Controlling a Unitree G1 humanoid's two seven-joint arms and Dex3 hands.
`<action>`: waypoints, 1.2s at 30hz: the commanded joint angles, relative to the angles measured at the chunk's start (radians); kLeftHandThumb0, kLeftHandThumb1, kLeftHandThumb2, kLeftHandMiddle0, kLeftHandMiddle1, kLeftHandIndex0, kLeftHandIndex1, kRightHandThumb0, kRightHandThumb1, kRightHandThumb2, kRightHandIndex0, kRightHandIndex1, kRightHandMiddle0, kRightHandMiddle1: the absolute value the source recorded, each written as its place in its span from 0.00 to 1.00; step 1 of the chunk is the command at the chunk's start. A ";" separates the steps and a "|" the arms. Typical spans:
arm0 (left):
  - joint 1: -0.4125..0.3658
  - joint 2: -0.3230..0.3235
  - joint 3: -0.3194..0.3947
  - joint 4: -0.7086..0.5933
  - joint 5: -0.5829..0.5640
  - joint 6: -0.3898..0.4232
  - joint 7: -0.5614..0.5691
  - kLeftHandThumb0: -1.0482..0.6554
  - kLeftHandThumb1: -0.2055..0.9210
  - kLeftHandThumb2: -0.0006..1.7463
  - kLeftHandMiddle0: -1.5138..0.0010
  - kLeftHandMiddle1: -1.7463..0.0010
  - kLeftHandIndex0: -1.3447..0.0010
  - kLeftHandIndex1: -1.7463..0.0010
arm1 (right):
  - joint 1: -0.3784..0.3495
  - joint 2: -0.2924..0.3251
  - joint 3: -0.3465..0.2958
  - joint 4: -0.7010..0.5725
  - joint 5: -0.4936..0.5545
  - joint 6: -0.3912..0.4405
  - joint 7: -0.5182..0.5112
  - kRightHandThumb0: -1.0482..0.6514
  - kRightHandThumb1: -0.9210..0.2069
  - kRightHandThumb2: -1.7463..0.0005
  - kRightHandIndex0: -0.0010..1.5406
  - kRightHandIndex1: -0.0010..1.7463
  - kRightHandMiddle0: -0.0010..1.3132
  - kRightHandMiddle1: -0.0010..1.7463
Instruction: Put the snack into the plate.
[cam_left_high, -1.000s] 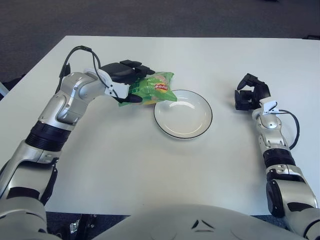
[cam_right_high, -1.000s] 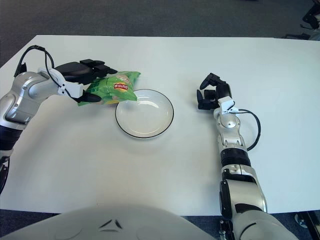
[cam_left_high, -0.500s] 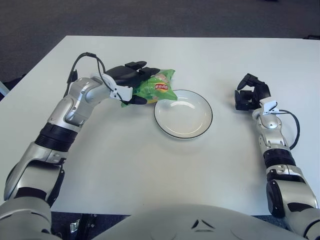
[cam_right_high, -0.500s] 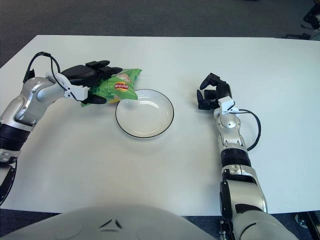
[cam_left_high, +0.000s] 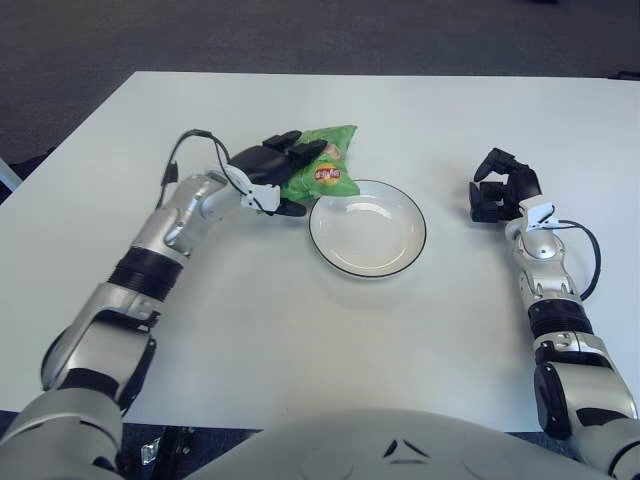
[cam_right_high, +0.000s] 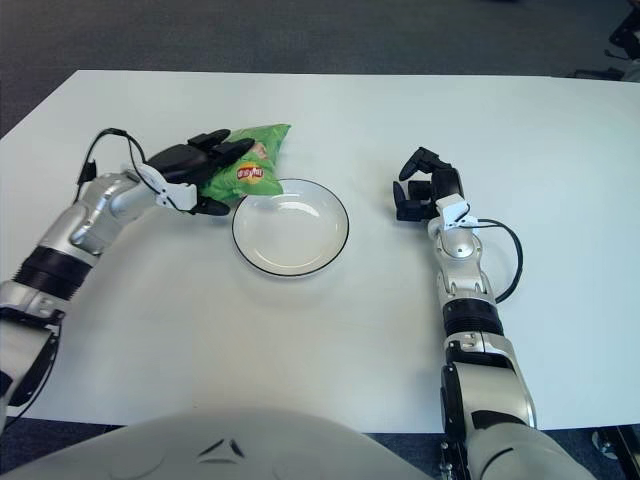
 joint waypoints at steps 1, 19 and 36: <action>0.015 -0.050 -0.025 0.044 0.022 0.014 0.058 0.00 1.00 0.22 1.00 1.00 1.00 1.00 | 0.081 0.030 0.022 0.035 -0.011 0.027 0.009 0.31 0.62 0.18 0.85 1.00 0.53 1.00; -0.066 -0.152 -0.115 0.408 0.116 0.044 0.410 0.08 0.86 0.24 0.98 0.35 1.00 0.71 | 0.093 0.035 0.026 0.006 -0.018 0.044 0.002 0.31 0.63 0.17 0.86 1.00 0.53 1.00; -0.106 -0.181 -0.168 0.590 0.139 0.060 0.658 0.63 0.47 0.72 0.56 0.11 0.71 0.00 | 0.106 0.034 0.030 -0.026 -0.023 0.075 -0.006 0.31 0.62 0.18 0.85 1.00 0.53 1.00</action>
